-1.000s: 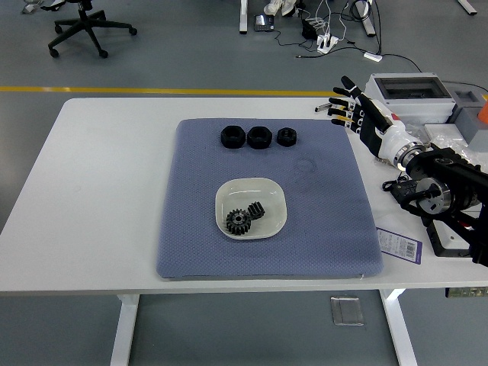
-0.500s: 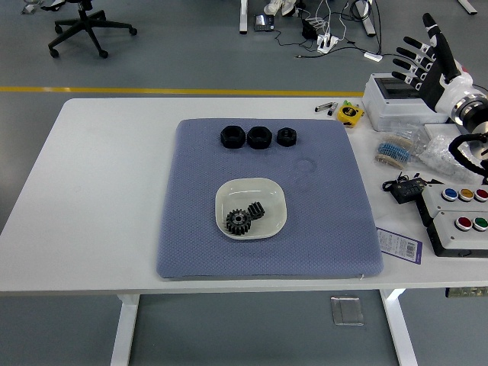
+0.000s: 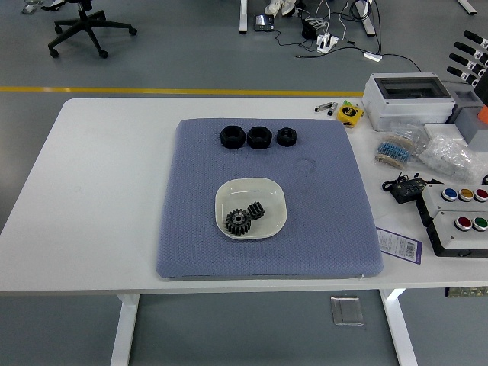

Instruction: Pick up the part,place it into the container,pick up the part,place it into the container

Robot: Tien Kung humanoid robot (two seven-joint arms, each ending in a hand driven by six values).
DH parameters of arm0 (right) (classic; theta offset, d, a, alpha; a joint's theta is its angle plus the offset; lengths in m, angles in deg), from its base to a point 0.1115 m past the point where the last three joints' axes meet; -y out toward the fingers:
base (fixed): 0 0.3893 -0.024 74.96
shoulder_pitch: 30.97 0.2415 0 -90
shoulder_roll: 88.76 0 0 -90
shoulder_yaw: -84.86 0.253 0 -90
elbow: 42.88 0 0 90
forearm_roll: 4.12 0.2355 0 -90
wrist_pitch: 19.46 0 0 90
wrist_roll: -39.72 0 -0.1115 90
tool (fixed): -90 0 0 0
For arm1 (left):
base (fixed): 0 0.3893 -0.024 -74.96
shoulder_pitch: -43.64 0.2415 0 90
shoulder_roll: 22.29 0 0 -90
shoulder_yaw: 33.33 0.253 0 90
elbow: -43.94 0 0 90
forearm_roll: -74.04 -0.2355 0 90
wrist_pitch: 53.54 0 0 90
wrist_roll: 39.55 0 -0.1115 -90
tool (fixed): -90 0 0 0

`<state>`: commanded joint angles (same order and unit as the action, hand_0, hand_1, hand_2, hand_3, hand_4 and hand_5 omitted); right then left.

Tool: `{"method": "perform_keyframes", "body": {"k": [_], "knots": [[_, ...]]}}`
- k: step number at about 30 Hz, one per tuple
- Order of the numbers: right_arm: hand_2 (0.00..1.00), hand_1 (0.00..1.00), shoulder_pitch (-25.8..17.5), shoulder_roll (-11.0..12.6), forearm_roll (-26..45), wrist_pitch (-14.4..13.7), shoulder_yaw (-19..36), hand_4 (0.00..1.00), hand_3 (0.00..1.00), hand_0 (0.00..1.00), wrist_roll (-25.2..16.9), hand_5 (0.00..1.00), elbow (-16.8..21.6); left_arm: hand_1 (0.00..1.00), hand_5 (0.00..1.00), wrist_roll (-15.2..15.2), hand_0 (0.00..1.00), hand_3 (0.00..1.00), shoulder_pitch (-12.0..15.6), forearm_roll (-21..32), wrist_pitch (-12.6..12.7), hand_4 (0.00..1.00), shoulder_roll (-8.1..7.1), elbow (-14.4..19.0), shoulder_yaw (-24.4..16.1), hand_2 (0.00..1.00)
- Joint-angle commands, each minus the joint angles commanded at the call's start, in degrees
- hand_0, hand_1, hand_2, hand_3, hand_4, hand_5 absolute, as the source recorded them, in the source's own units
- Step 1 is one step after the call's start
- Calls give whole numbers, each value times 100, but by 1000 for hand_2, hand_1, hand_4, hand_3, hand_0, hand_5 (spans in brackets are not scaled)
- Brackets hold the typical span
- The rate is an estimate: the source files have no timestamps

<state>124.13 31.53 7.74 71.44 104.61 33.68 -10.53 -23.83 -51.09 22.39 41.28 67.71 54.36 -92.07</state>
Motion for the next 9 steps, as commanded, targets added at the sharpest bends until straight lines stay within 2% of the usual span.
{"method": "perform_keyframes", "body": {"k": [2,3,5,9], "knots": [[802,790,-111,37,-56,-31,183,998,846,814,-87,890,149,776,741,-19,831,580,7,31,10,492,0,-5,8,805],[846,823,-188,56,-165,-66,313,998,913,871,-130,912,254,776,740,-30,830,580,8,51,14,491,0,-7,16,806],[846,823,-362,127,-453,-108,621,998,913,871,-170,912,551,776,740,-44,830,580,6,76,18,491,0,-10,38,806],[846,823,-888,318,-1076,-380,1368,998,913,871,-414,912,1395,776,740,-64,830,580,-16,93,31,491,0,-10,36,806]]}}
